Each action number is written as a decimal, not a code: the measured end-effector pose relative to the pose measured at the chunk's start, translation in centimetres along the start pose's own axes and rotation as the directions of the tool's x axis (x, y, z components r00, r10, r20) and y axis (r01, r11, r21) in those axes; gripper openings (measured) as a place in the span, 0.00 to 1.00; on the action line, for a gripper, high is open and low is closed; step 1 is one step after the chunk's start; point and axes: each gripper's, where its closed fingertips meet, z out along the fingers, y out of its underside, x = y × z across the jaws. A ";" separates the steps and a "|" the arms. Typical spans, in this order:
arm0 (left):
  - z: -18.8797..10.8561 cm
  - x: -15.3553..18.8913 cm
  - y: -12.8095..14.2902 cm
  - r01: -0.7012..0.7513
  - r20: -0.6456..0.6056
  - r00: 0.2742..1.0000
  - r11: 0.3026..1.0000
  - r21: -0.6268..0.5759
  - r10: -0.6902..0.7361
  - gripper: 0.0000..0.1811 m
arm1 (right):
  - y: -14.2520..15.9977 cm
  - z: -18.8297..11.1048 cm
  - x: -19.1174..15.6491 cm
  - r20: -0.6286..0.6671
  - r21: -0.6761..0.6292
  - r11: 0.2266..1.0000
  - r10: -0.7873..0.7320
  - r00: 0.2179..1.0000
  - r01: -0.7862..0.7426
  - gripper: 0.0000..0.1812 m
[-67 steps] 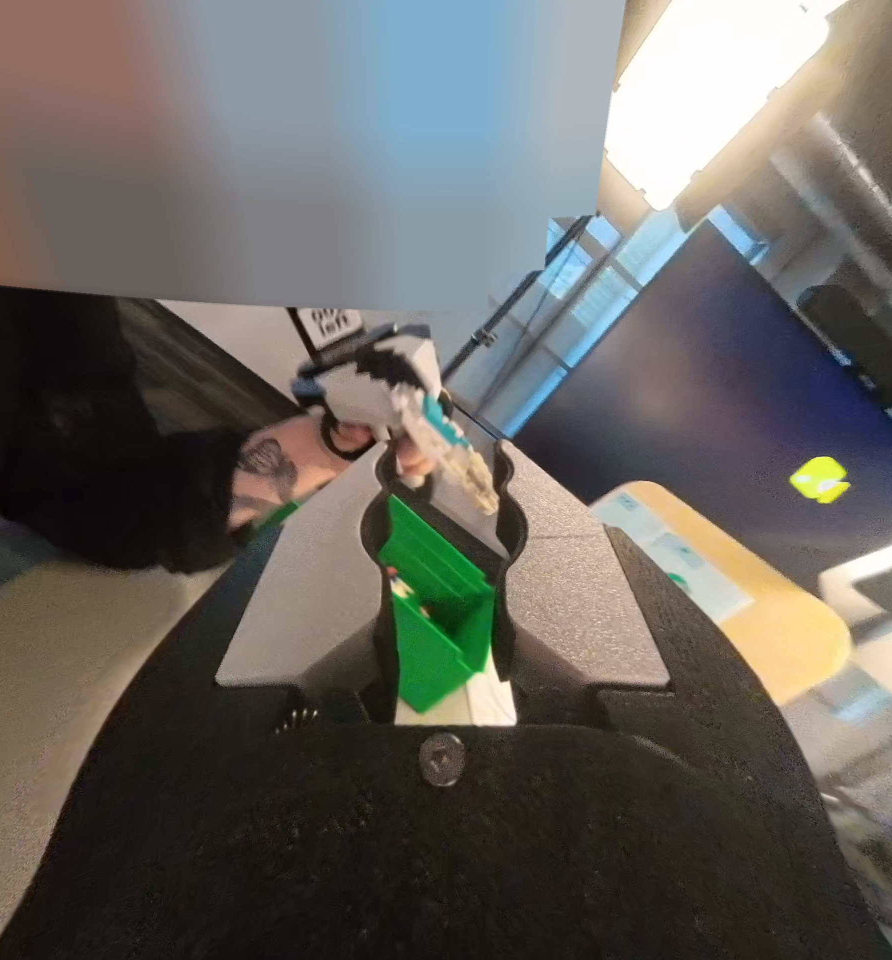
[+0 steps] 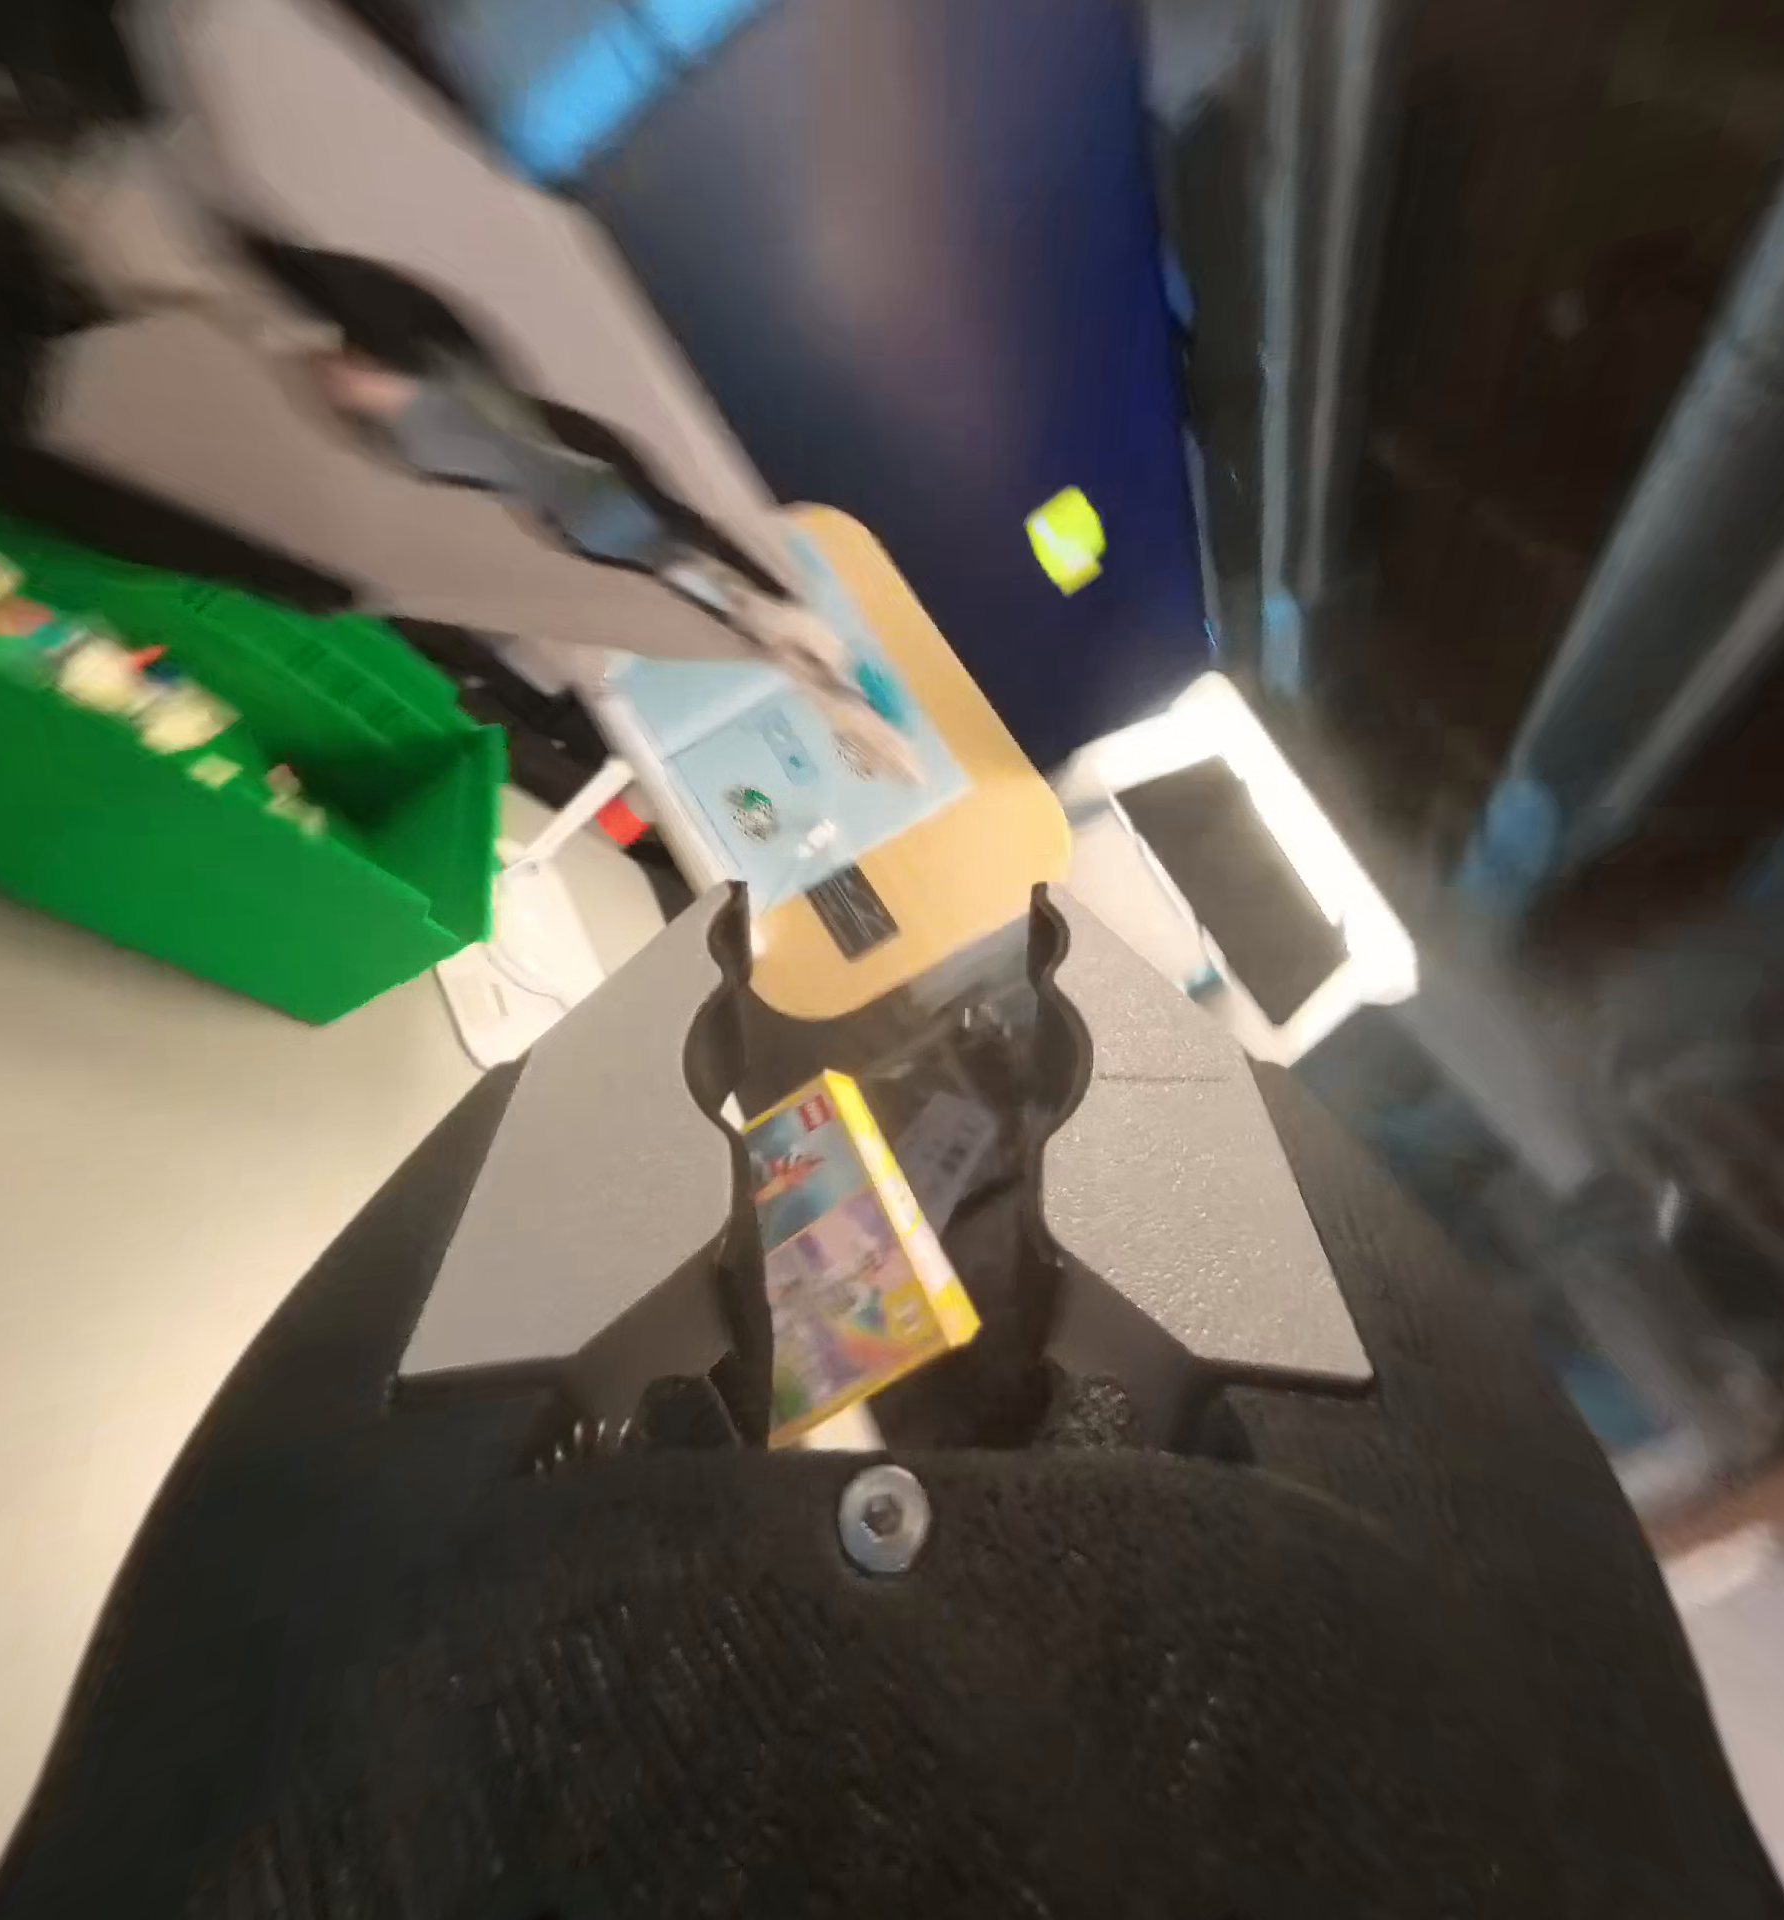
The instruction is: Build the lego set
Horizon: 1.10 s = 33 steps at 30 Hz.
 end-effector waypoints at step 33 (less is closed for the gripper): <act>-0.8 2.5 -3.0 -0.503 0.319 0.832 0.859 0.091 0.454 0.04 | -2.4 2.5 -0.1 0.532 0.073 0.207 0.819 0.214 -0.975 0.05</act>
